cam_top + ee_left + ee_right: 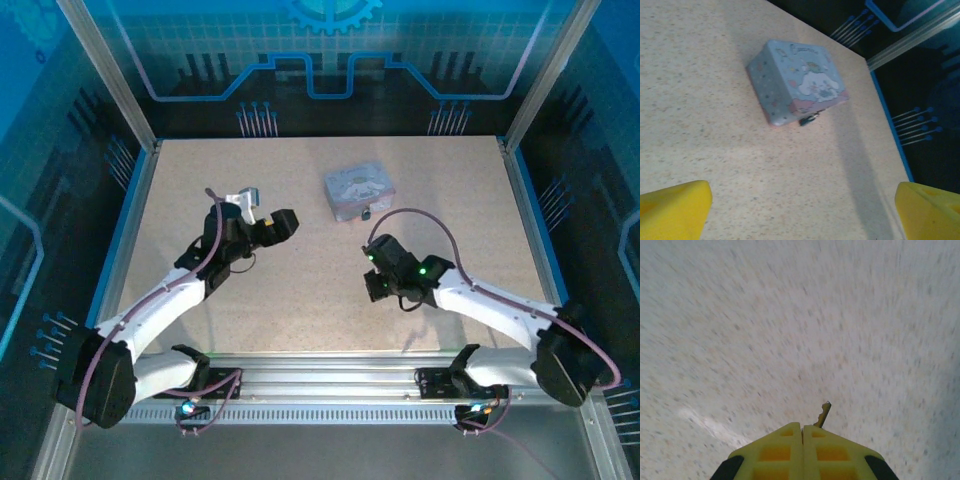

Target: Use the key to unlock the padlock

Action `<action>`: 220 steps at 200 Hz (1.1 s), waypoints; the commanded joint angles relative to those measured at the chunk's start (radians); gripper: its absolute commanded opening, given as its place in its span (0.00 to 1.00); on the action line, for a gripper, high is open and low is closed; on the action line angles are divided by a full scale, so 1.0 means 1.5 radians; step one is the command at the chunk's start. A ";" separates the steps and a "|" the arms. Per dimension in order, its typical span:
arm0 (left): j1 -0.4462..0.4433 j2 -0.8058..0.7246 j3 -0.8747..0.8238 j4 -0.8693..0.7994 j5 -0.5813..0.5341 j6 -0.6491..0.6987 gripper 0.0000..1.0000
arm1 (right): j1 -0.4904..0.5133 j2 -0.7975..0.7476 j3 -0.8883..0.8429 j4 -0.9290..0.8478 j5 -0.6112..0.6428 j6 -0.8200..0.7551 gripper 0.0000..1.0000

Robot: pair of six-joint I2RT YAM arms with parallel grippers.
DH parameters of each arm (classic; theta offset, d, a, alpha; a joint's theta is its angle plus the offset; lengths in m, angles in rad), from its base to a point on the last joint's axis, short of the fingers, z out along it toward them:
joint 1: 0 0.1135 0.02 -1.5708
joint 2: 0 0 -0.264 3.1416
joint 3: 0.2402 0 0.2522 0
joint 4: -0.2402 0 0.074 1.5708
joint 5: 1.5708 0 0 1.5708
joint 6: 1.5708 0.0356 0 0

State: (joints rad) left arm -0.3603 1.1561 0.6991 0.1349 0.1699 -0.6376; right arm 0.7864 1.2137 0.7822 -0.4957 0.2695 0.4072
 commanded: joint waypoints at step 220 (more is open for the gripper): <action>-0.155 0.116 0.200 0.028 0.141 -0.012 0.55 | 0.107 -0.072 0.028 0.437 0.056 -0.429 0.00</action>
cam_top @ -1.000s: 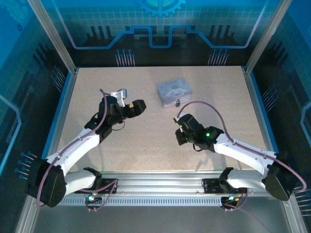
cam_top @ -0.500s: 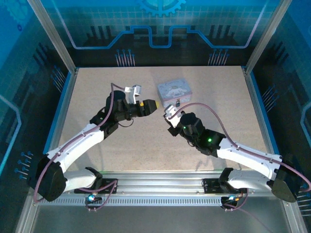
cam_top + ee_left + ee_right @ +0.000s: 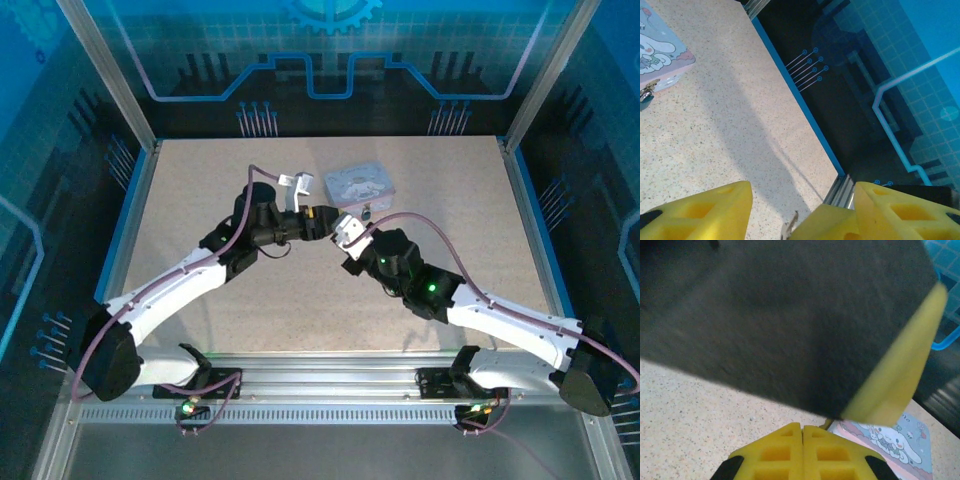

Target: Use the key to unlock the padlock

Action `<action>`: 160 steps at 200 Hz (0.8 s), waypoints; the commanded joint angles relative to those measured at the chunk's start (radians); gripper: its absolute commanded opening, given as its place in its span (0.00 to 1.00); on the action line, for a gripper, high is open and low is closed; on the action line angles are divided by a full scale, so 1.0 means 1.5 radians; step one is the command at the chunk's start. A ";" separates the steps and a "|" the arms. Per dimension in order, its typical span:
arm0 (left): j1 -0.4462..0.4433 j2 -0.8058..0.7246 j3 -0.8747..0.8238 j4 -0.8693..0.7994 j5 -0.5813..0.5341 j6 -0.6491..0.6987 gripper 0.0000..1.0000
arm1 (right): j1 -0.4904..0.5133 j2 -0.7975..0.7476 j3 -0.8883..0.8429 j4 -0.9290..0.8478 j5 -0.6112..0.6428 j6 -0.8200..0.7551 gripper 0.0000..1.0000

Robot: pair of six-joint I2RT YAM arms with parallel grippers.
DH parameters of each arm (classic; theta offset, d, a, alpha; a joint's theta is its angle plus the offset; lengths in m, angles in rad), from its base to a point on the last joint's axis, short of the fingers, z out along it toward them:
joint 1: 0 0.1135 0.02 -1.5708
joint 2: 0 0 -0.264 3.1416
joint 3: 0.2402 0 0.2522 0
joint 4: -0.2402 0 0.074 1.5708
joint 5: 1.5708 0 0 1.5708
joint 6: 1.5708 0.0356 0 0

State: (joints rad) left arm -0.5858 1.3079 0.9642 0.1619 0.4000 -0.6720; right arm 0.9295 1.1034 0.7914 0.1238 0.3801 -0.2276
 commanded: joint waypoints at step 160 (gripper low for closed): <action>-0.004 -0.005 0.063 -0.074 -0.043 0.144 0.00 | -0.028 -0.085 0.006 -0.125 -0.169 0.079 0.39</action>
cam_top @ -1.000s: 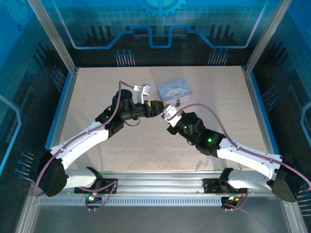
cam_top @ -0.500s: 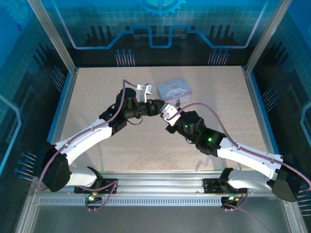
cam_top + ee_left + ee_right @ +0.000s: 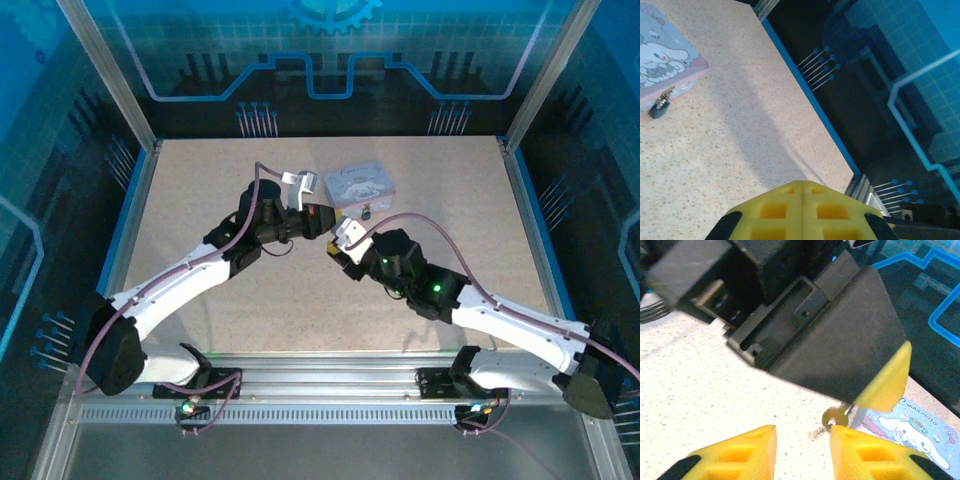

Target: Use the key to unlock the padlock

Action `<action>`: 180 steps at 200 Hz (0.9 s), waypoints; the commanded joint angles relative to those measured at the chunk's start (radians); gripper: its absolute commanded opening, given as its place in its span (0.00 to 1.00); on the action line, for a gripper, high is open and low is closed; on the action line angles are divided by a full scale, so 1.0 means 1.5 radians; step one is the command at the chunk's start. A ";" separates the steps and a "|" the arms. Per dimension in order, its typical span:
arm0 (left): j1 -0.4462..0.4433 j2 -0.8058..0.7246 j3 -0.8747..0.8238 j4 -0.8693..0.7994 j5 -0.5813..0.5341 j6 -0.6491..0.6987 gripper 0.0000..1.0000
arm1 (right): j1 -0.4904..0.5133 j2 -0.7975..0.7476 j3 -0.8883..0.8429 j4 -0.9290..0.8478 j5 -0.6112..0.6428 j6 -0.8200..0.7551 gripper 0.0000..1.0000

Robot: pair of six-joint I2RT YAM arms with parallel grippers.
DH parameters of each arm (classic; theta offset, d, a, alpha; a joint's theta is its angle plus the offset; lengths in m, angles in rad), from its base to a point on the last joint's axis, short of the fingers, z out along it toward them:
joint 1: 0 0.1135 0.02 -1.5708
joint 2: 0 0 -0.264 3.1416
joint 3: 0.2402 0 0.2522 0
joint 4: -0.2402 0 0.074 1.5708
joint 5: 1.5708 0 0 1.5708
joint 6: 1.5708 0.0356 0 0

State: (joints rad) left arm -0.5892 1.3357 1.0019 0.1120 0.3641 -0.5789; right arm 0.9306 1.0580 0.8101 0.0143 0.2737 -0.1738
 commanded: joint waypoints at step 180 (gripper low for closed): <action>-0.002 -0.049 0.057 0.038 0.050 0.124 0.00 | -0.316 0.024 -0.087 0.412 -0.652 0.596 0.54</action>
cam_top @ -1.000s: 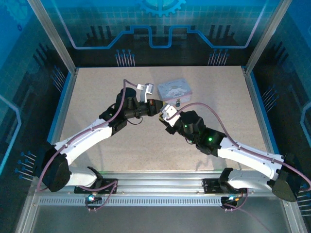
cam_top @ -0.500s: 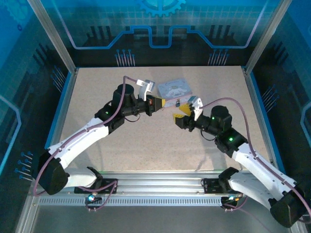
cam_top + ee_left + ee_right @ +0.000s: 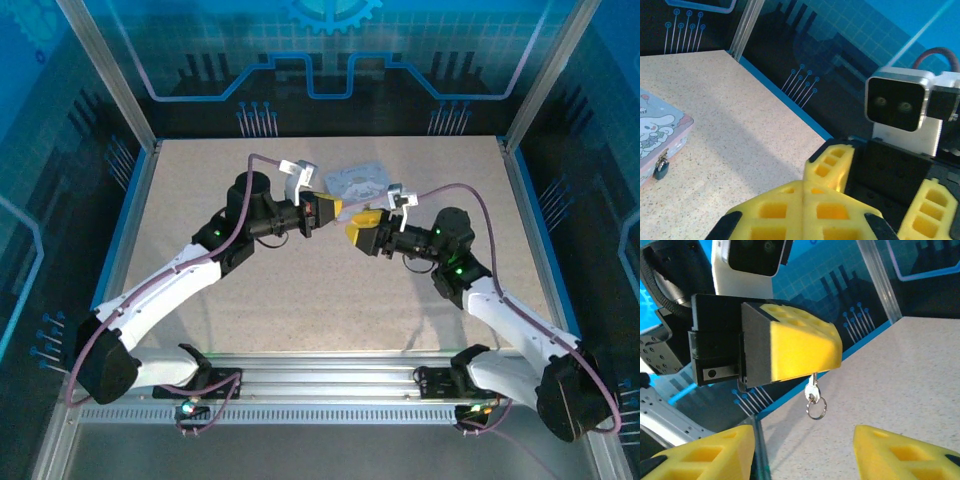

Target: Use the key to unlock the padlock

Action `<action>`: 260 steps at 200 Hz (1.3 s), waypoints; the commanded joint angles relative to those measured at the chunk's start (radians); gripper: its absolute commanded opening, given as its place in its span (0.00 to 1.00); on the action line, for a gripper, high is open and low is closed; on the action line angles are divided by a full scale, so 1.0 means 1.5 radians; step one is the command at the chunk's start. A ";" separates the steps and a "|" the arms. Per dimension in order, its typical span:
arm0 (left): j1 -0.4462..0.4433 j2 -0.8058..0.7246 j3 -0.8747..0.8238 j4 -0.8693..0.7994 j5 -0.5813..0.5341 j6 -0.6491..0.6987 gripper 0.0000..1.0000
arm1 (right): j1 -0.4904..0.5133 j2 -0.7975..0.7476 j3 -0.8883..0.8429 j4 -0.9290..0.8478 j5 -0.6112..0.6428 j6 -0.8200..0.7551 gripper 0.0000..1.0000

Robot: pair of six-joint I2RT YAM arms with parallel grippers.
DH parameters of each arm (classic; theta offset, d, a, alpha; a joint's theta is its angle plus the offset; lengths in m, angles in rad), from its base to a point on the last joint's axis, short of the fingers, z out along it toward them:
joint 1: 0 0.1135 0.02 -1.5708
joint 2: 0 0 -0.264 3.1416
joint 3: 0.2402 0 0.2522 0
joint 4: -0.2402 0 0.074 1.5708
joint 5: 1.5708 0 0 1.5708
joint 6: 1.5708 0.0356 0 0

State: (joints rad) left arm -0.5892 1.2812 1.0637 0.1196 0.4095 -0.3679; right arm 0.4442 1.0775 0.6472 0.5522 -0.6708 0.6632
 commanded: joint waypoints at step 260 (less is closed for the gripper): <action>-0.002 -0.006 0.010 0.056 0.030 -0.030 0.00 | 0.046 0.080 0.066 0.072 0.015 0.054 0.28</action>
State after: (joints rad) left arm -0.5892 1.2816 1.0637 0.1642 0.4282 -0.4122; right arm 0.4995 1.1908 0.7155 0.6209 -0.6651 0.7280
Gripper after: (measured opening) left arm 0.052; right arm 0.285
